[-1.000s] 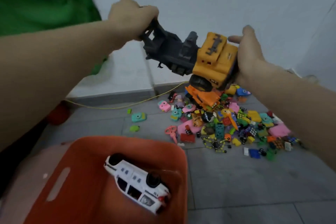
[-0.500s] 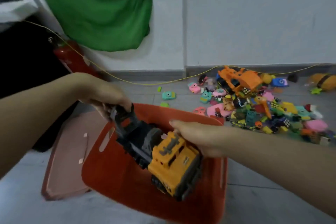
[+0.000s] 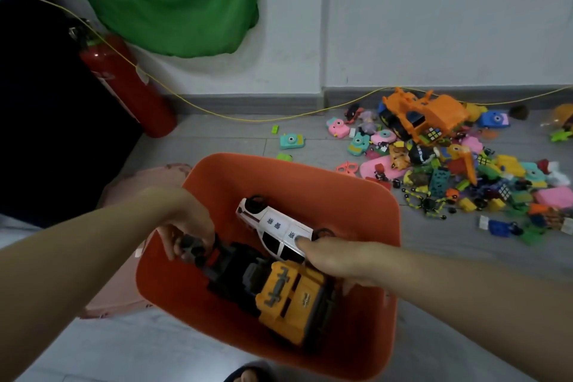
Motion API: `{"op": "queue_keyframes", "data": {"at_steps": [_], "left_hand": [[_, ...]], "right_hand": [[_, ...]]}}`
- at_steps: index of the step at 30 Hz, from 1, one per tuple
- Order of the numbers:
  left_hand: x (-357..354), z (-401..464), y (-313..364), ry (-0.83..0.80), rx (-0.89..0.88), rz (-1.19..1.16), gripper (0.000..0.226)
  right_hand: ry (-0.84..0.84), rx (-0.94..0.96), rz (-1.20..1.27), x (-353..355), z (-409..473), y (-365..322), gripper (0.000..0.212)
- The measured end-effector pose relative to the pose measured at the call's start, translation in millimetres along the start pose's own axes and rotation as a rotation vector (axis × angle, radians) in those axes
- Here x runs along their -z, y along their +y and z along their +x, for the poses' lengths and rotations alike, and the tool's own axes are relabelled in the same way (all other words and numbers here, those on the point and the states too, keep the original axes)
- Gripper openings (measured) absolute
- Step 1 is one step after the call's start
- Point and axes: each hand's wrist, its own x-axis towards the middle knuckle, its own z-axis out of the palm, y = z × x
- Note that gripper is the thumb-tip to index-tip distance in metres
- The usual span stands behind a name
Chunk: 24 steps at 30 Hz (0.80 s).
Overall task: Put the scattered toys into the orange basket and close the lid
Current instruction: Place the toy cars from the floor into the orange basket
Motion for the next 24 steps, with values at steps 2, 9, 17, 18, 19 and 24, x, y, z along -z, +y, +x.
{"op": "queue_keyframes", "data": {"at_steps": [2,9,17,18,19,24], "left_hand": [[4,3,-2,0.042,-0.005,0.007,0.023],[12,6,0,0.027,0.009,0.016,0.034],[-7,27,5,0.050,0.055,0.061,0.029],[-12,31,5,0.027,0.049,0.038,0.030],[-17,35,5,-0.015,0.042,-0.013,0.029],[-37,43,5,-0.155,-0.019,-0.153,0.032]], "right_hand": [[0.016,0.002,-0.003,3,-3,-7,0.074],[-0.005,0.036,0.015,8,14,-4,0.062],[0.359,0.221,0.039,26,13,-4,0.036],[0.355,0.222,0.003,29,11,-4,0.036],[0.329,0.212,-0.058,29,7,-5,0.034],[0.051,0.119,-0.262,16,-3,8,0.041]]}}
